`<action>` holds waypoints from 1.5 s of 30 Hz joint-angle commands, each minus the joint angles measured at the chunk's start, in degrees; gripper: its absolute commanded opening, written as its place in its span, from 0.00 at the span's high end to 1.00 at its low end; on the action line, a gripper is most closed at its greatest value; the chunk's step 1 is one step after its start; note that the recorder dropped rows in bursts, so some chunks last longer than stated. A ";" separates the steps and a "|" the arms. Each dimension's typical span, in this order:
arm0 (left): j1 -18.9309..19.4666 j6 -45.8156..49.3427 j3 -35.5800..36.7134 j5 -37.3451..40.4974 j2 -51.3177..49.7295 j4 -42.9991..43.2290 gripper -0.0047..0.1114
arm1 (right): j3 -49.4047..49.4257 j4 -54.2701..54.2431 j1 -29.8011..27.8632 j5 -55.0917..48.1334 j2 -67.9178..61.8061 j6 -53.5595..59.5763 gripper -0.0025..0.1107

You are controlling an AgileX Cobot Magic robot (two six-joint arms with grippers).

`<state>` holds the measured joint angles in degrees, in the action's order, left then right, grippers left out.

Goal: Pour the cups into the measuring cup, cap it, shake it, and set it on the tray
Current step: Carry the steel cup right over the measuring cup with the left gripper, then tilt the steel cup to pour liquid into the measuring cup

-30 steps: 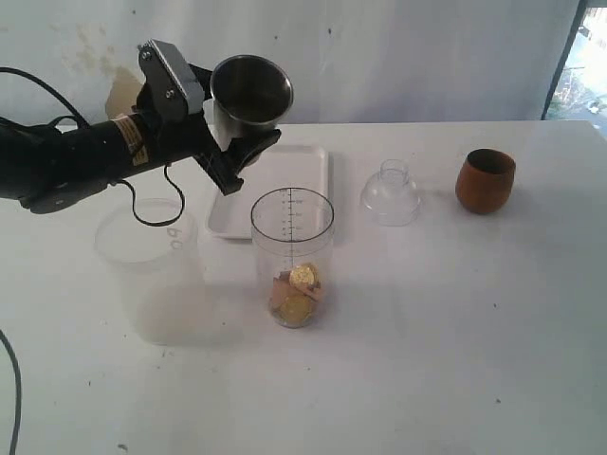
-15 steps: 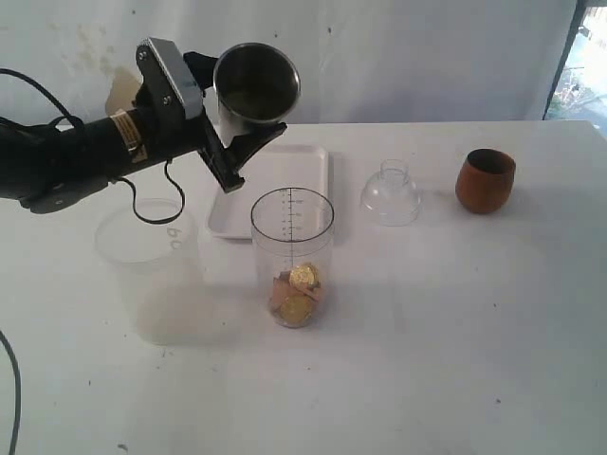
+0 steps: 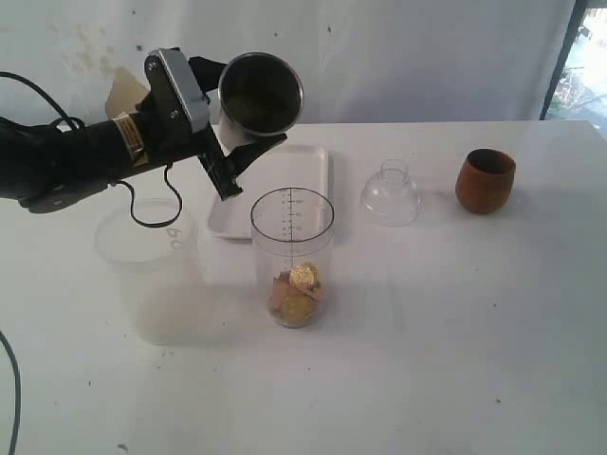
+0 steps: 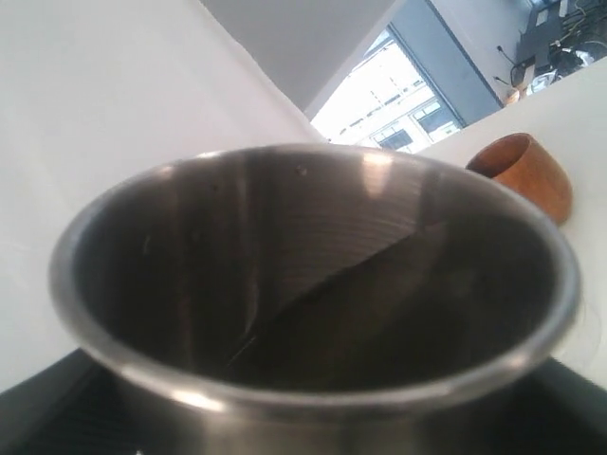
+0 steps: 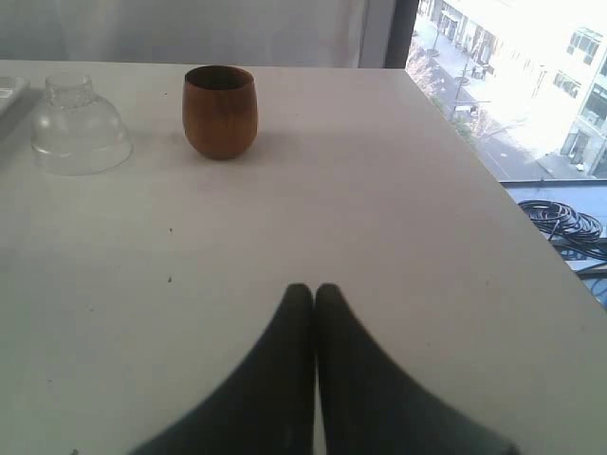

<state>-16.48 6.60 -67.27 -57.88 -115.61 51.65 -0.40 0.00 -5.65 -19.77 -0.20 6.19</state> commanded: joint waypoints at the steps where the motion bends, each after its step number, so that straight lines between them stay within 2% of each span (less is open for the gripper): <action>1: -0.18 0.32 -0.77 -3.56 0.87 0.09 0.96 | 0.40 0.00 -0.33 0.23 0.20 0.48 0.98; 5: -0.18 0.32 -0.77 -3.56 0.87 0.39 0.96 | 0.40 0.00 -0.33 0.23 0.20 0.48 0.98; 13: -0.18 0.91 -0.77 -5.70 0.87 7.21 0.96 | 0.40 0.00 -0.33 0.23 0.20 0.48 0.98; 21: -0.18 1.56 -0.77 -5.69 0.87 7.21 0.96 | 0.40 0.00 -0.33 0.23 0.20 0.48 0.98; 27: -0.18 7.10 -0.77 -5.69 0.87 7.11 0.96 | 0.40 0.00 -0.33 0.23 0.20 0.48 0.98; 38: -0.18 9.46 -0.77 -5.59 0.87 7.11 0.96 | 0.40 0.00 -0.33 0.23 0.20 0.48 0.98; 45: -0.18 15.01 -0.77 -5.38 0.87 7.11 0.96 | 0.40 0.00 -0.33 0.23 0.20 0.48 0.98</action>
<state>-16.58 19.37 -67.27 -60.40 -115.61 60.50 -0.40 0.00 -5.65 -19.77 -0.20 6.19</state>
